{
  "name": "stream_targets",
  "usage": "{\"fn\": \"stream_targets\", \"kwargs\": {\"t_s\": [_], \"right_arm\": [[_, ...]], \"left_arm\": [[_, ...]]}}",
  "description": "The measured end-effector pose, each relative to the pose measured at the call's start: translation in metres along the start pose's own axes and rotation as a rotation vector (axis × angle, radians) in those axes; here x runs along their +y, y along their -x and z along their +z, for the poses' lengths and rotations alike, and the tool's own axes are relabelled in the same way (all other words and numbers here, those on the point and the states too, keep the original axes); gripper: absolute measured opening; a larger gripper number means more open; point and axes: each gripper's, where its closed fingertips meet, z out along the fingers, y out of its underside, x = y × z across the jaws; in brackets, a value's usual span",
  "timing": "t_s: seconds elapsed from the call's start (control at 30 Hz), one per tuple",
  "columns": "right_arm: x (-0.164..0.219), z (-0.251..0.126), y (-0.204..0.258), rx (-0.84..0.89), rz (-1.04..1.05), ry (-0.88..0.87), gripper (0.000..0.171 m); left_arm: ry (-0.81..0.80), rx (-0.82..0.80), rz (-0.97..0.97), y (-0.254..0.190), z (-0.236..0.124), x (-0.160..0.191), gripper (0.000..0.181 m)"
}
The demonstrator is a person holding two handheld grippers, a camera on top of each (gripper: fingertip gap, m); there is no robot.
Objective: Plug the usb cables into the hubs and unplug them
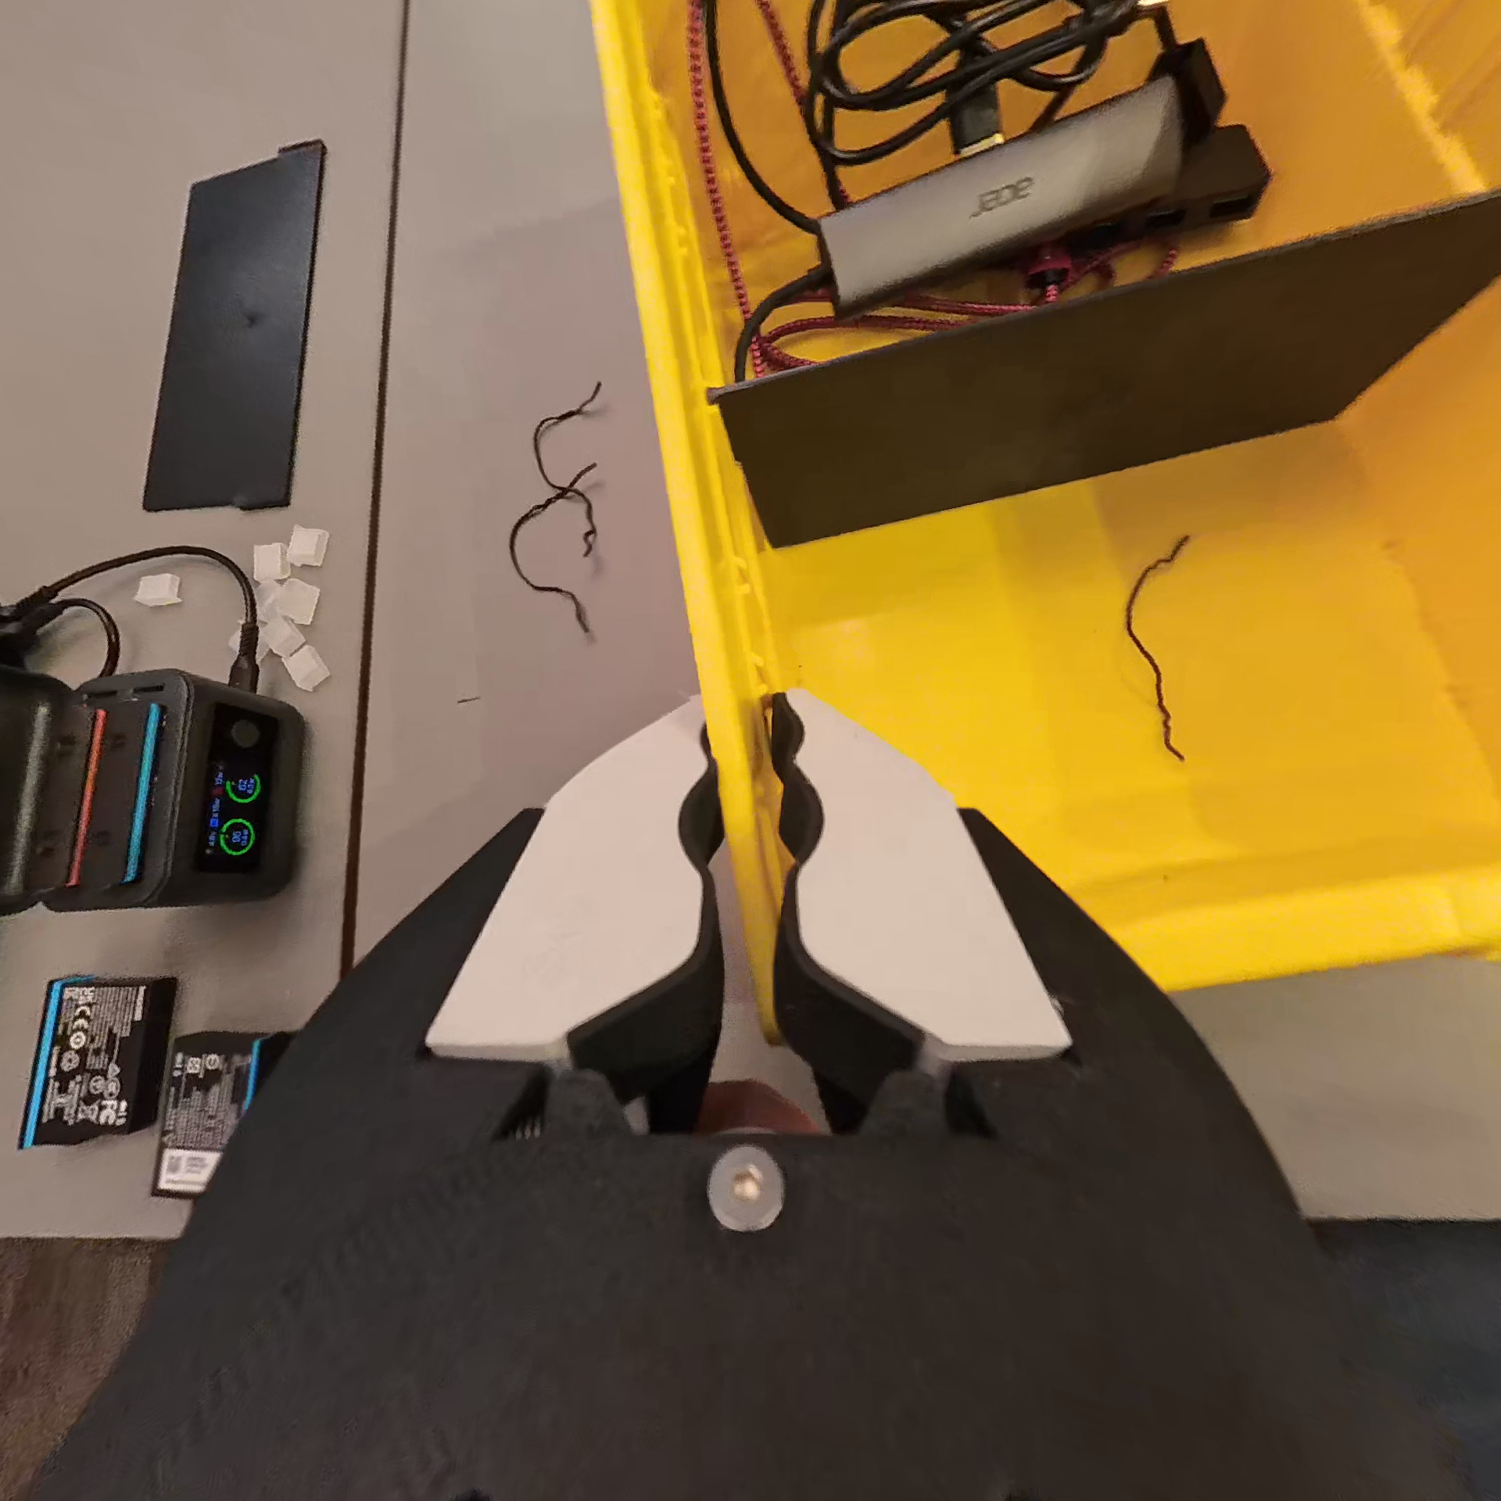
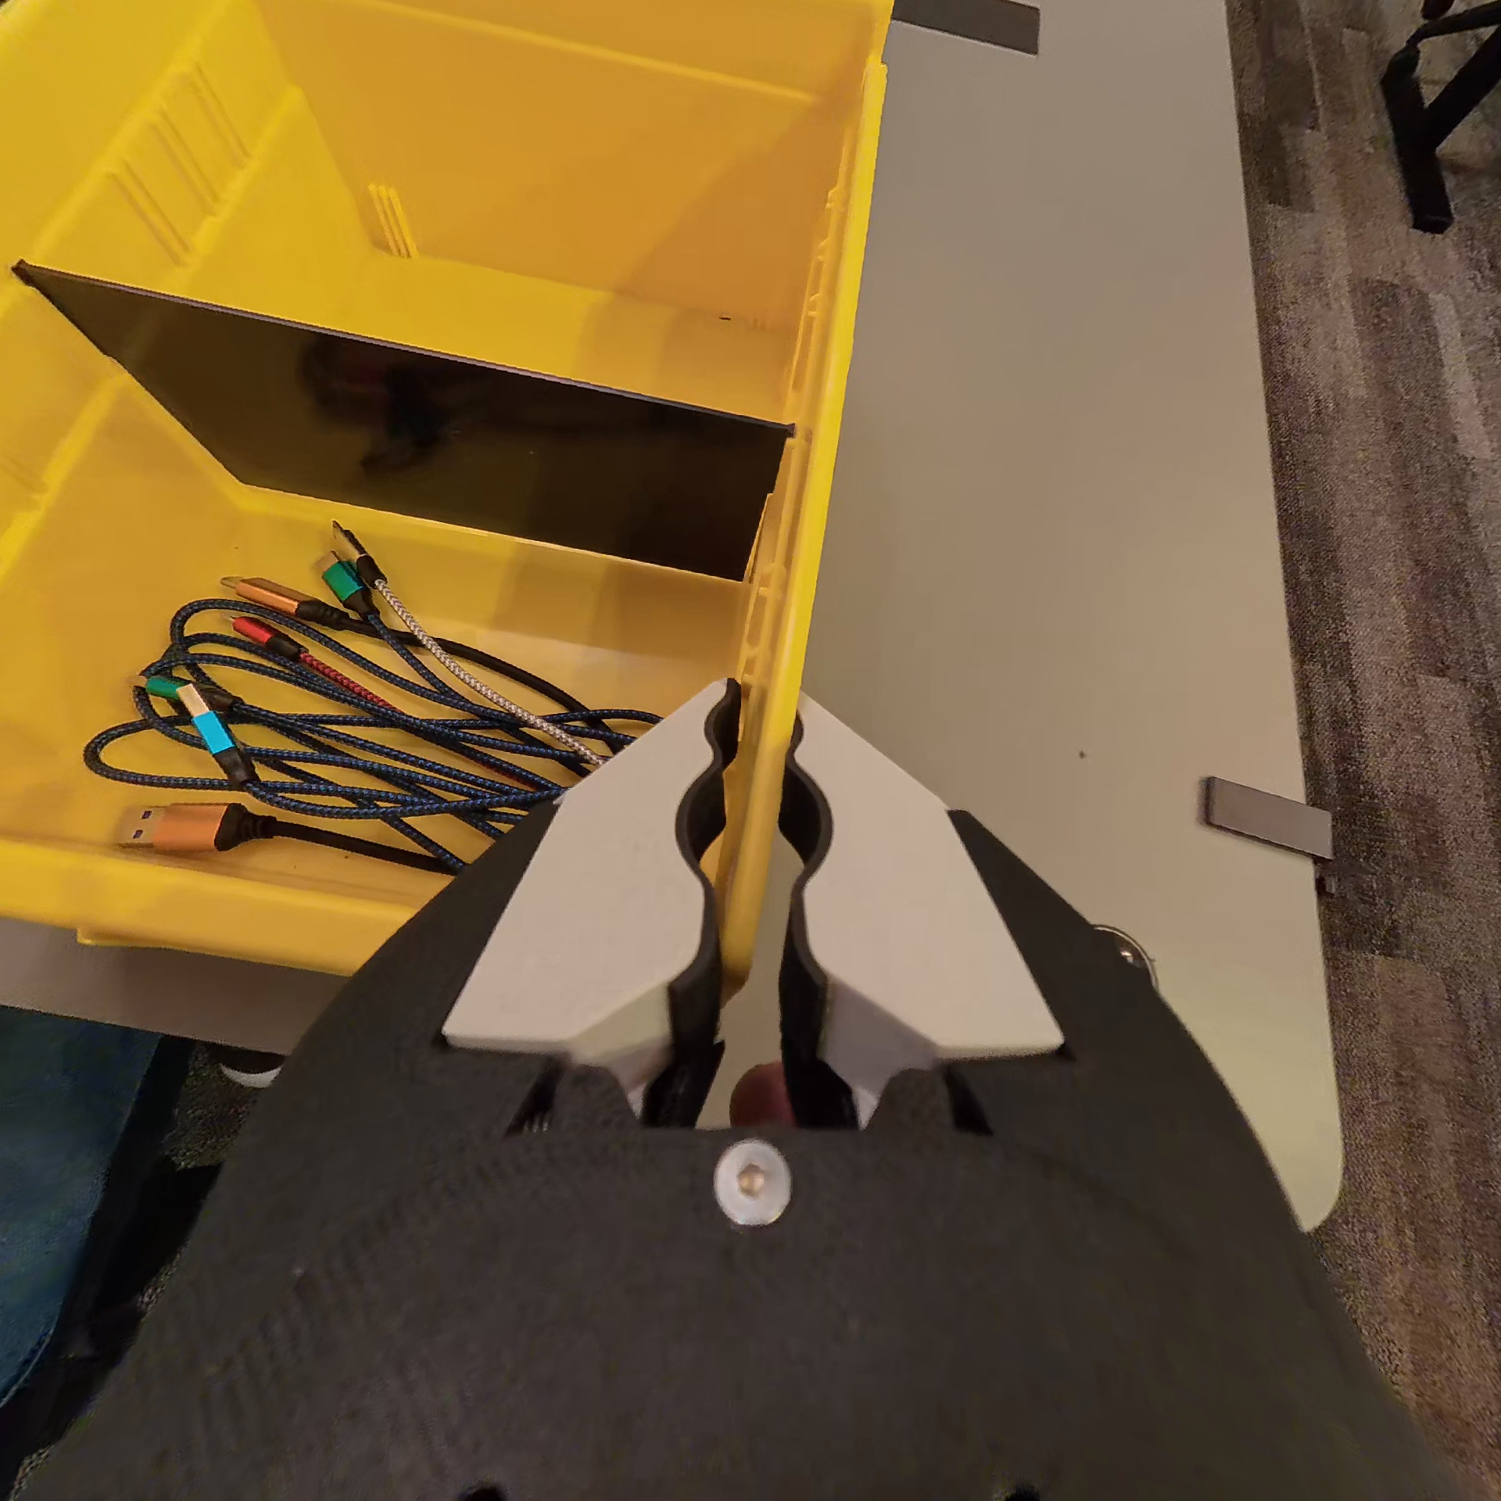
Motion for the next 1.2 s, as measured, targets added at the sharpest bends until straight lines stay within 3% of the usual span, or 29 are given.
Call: {"fn": "stream_targets", "kwargs": {"t_s": [0.47,0.83,0.93,1.03,1.2], "right_arm": [[0.010,-0.006,-0.046,0.027,0.054,-0.001,0.004],[0.010,-0.005,-0.055,0.018,0.052,0.000,0.004],[0.008,-0.006,-0.052,0.011,0.048,-0.012,0.017],[-0.002,-0.013,-0.053,0.037,0.049,-0.056,0.029],[-0.031,-0.032,-0.055,0.139,-0.032,-0.113,0.031]], "left_arm": [[0.019,0.112,0.015,0.040,-0.010,0.019,0.005],[0.012,0.128,0.007,0.051,-0.009,0.021,0.006],[0.021,0.092,0.039,0.055,-0.011,0.020,0.016],[-0.054,0.039,0.021,0.063,-0.026,-0.002,0.045],[-0.202,0.010,0.174,0.042,-0.053,-0.070,0.045]]}}
